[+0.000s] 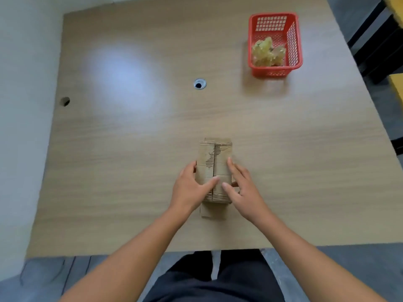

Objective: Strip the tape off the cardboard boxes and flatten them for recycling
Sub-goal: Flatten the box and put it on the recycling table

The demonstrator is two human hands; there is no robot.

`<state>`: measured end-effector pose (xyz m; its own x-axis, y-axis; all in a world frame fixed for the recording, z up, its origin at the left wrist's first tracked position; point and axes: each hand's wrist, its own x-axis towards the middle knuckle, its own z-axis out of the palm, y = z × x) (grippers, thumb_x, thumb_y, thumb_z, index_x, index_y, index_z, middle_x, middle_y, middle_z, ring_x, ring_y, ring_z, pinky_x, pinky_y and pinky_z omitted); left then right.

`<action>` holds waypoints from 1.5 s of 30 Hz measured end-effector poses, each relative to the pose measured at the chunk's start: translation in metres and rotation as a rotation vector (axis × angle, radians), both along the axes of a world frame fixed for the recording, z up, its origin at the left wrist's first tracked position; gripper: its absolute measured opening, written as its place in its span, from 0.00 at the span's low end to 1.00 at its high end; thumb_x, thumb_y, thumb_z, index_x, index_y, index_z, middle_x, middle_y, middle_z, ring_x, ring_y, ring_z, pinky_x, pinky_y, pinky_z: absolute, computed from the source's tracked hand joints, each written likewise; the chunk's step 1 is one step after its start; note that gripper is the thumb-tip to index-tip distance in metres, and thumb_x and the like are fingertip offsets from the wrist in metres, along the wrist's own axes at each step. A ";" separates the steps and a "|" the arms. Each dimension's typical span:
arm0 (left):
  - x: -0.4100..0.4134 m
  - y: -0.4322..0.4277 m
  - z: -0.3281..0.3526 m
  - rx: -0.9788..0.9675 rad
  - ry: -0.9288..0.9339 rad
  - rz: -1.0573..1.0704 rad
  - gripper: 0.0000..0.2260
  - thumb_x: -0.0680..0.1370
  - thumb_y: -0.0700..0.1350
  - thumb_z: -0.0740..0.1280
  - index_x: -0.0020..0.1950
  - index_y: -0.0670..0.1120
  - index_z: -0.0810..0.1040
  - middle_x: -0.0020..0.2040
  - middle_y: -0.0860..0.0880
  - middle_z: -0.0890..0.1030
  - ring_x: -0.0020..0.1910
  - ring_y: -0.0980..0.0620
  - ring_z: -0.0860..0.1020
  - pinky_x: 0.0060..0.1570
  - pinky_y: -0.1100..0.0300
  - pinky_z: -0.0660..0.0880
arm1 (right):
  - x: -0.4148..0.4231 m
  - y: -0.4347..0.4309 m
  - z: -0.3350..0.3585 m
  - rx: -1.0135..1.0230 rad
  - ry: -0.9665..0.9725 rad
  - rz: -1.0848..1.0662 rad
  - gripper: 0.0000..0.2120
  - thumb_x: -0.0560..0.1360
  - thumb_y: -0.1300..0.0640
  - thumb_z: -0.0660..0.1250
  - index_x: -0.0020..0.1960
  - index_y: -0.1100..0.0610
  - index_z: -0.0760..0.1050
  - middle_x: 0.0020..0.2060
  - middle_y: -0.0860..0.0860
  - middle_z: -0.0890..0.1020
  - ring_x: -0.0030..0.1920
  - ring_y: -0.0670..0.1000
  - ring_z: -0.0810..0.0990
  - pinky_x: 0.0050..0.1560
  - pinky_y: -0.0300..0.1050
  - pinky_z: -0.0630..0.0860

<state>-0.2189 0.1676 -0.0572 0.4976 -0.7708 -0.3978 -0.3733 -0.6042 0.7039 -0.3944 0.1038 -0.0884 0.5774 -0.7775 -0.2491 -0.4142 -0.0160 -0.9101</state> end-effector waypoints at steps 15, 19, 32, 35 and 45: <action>0.028 0.106 -0.015 -0.185 0.115 0.047 0.29 0.83 0.39 0.62 0.82 0.54 0.57 0.80 0.49 0.56 0.78 0.52 0.58 0.78 0.52 0.57 | 0.036 0.068 0.020 -0.279 0.465 0.027 0.42 0.78 0.42 0.68 0.84 0.51 0.52 0.76 0.51 0.65 0.73 0.54 0.68 0.68 0.49 0.69; 0.024 0.099 -0.018 -0.230 -0.038 -0.130 0.19 0.83 0.45 0.62 0.74 0.57 0.73 0.80 0.55 0.60 0.78 0.56 0.58 0.78 0.55 0.58 | 0.026 0.066 0.032 -0.190 0.346 -0.085 0.31 0.81 0.49 0.64 0.80 0.41 0.55 0.69 0.48 0.65 0.59 0.50 0.78 0.56 0.46 0.71; 0.023 0.065 -0.009 -0.086 -0.460 -0.315 0.19 0.77 0.48 0.64 0.67 0.60 0.74 0.74 0.50 0.55 0.69 0.46 0.60 0.68 0.52 0.65 | -0.008 0.076 0.030 -0.106 0.437 -0.085 0.25 0.84 0.46 0.60 0.79 0.53 0.67 0.67 0.49 0.73 0.64 0.47 0.74 0.65 0.41 0.68; 0.032 0.056 -0.005 0.014 -0.476 -0.485 0.27 0.77 0.49 0.62 0.76 0.64 0.65 0.80 0.53 0.47 0.72 0.46 0.57 0.68 0.51 0.68 | 0.005 0.079 0.034 0.006 0.440 -0.150 0.35 0.81 0.34 0.57 0.81 0.52 0.61 0.75 0.51 0.69 0.74 0.50 0.68 0.71 0.46 0.65; 0.061 0.031 -0.001 0.069 -0.393 -0.364 0.30 0.83 0.57 0.60 0.81 0.64 0.48 0.71 0.49 0.67 0.58 0.46 0.77 0.46 0.55 0.72 | 0.034 0.085 0.053 0.057 0.400 -0.193 0.21 0.78 0.37 0.67 0.35 0.53 0.74 0.75 0.57 0.65 0.71 0.55 0.71 0.65 0.50 0.70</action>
